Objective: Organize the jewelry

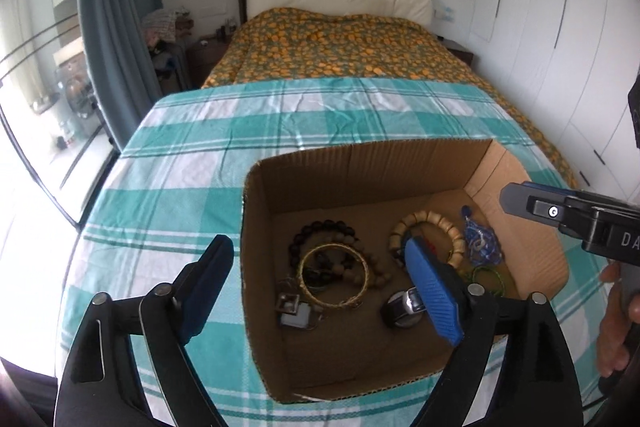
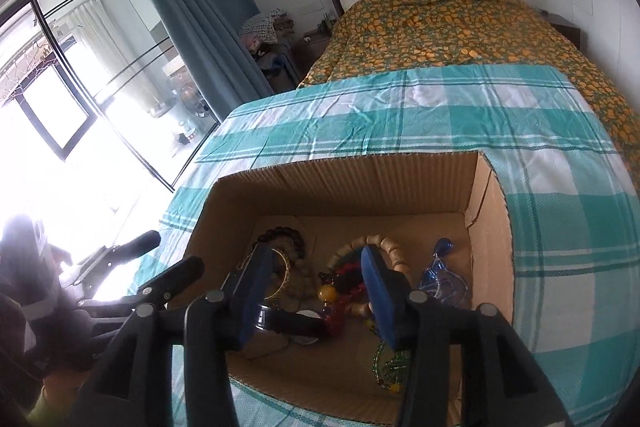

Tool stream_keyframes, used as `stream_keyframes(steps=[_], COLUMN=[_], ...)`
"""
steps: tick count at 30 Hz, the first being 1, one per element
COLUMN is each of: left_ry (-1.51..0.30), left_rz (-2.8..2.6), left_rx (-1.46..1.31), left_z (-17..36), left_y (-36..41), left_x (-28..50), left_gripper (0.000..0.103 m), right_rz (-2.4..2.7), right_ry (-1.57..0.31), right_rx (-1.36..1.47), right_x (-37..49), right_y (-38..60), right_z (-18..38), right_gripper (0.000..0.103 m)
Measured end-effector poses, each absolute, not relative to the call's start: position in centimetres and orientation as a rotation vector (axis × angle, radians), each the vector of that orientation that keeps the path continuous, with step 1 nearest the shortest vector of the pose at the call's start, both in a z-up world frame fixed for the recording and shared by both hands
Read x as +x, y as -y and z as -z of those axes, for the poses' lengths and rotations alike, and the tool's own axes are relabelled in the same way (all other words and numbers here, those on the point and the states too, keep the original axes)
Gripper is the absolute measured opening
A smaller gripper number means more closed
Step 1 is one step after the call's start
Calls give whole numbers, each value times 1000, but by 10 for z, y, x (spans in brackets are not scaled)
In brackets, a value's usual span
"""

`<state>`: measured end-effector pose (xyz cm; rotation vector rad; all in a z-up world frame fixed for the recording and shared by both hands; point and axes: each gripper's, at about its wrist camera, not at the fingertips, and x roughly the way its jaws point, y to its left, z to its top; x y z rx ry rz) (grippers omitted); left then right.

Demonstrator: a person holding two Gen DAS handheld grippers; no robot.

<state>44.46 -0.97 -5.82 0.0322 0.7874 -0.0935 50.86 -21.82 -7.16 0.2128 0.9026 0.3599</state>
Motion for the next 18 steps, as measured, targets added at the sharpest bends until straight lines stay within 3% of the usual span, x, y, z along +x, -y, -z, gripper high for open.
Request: stream_keyframes(steps=[1, 3, 7, 18], left_ry=[-777, -738, -667, -725], left_rz=[83, 58, -29, -8], left_rx=[39, 61, 128, 139], left_z=[54, 45, 25, 8], left_y=[10, 12, 25, 36], left_x=[441, 433, 412, 371], left_gripper=[94, 100, 102, 102], right_rz=[-348, -332, -291, -216], right_ry=[-891, -856, -783, -715], right_rx=[200, 177, 124, 26], right_x=[505, 492, 464, 399], right_y=[218, 218, 218, 212], right_z=[67, 54, 30, -11], right_gripper=[61, 65, 83, 85])
